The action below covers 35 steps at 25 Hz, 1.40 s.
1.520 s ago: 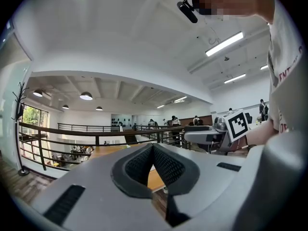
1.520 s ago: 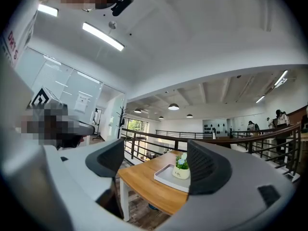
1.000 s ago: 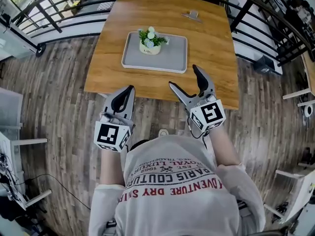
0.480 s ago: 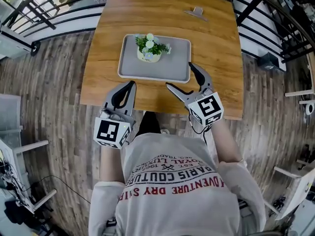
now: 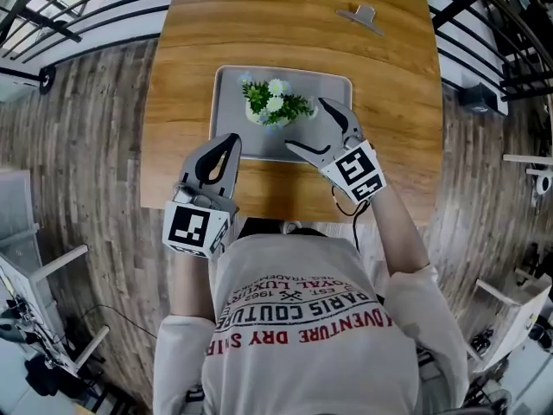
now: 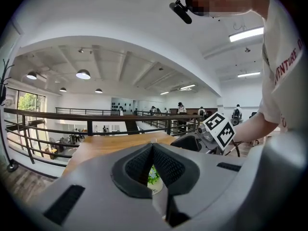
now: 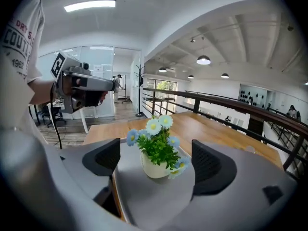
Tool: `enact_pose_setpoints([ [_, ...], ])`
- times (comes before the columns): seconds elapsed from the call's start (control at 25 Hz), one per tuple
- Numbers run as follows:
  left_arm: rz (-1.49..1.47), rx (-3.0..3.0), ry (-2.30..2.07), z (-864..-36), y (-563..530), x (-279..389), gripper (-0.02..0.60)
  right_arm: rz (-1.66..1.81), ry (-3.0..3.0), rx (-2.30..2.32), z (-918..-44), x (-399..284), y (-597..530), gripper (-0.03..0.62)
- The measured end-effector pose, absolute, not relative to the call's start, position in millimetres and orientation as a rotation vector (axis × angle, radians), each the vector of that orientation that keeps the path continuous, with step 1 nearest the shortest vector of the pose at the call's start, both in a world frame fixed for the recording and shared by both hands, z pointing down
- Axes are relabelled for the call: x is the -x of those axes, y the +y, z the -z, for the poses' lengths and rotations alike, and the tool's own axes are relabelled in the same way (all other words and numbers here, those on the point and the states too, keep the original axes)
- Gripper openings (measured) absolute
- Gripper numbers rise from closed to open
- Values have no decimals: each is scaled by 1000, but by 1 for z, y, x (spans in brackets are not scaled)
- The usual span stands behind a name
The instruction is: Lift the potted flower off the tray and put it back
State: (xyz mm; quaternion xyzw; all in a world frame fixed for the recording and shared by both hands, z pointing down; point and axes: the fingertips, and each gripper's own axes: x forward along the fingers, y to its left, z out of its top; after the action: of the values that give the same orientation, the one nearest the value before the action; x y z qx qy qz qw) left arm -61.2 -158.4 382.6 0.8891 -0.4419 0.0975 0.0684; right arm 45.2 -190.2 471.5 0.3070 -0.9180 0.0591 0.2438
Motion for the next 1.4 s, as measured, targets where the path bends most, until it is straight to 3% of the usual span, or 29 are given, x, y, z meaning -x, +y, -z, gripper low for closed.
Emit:
enact_pose_setpoints([
  [0.48, -340, -2578, -1275, -437, -198, 70, 12, -234, -2389, -551, -559, -20, -228, 456],
  [1.4, -381, -2512, -1275, -475, -211, 81, 12, -245, -2470, -474, -586, 12, -239, 469],
])
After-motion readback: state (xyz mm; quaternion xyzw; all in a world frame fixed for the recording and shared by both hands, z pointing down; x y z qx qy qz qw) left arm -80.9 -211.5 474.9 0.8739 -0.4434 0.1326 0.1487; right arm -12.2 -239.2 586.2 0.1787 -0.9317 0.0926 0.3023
